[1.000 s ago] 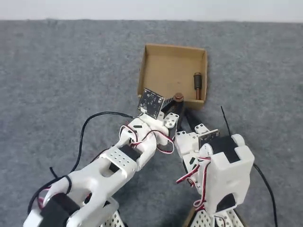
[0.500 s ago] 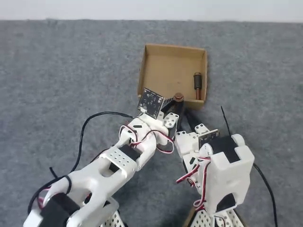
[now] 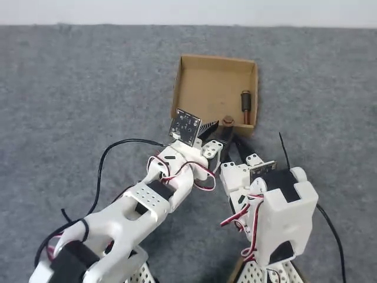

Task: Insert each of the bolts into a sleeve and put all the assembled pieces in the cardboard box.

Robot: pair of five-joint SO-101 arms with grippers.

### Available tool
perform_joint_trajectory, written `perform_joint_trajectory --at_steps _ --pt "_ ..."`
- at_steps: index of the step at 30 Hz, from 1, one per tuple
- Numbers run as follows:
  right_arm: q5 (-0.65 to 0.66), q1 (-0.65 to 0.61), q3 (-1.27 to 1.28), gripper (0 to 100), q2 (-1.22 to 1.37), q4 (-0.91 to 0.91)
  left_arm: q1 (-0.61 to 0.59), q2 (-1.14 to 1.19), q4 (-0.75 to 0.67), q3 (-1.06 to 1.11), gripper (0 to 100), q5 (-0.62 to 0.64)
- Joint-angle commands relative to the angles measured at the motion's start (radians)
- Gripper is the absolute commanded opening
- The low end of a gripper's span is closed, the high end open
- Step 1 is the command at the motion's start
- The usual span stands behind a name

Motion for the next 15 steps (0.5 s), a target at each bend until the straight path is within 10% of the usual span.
perform_joint_trajectory --at_steps 1,15 --pt "-0.003 0.015 -0.005 0.6 -0.061 -0.012 0.021 -0.018 -0.003 -0.005 13 0.014" --pt "-0.005 0.019 -0.014 0.6 -0.061 -0.012 0.054 -0.109 0.008 0.010 13 0.012"
